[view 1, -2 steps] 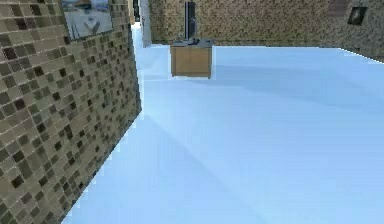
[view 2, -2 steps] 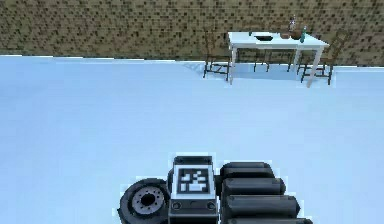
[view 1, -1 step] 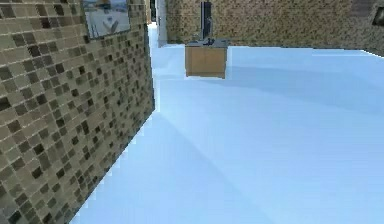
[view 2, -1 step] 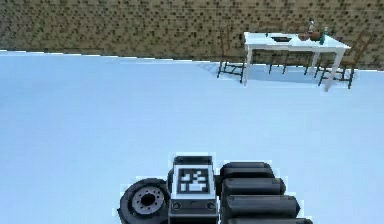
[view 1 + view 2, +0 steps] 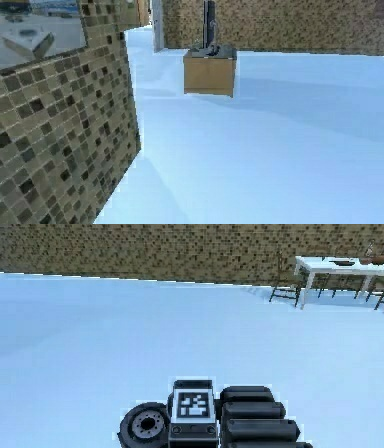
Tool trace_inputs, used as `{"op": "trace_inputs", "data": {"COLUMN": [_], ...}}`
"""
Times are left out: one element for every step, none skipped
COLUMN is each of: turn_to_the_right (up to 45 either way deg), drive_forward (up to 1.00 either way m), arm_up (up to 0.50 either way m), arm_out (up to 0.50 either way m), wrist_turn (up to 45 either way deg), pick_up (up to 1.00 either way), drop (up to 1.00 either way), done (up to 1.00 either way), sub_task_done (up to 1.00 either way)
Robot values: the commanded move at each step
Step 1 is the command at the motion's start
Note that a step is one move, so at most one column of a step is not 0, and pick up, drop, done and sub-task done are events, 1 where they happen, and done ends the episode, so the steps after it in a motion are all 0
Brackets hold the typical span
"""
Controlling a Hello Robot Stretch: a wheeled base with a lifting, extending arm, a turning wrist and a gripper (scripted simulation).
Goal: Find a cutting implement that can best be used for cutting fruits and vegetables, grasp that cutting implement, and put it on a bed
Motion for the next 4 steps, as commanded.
{"op": "trace_inputs", "data": {"turn_to_the_right": [0.0, 0.0, 6.0, 0.0], "drive_forward": [1.0, 1.0, 0.0, 0.05], "arm_up": [0.0, 0.0, 0.0, 0.0], "arm_out": [0.0, 0.0, 0.0, 0.0], "wrist_turn": [0.0, 0.0, 0.0, 0.0], "pick_up": [0.0, 0.0, 0.0, 0.0], "drop": [0.0, 0.0, 0.0, 0.0], "done": [0.0, 0.0, 0.0, 0.0], "sub_task_done": [0.0, 0.0, 0.0, 0.0]}}
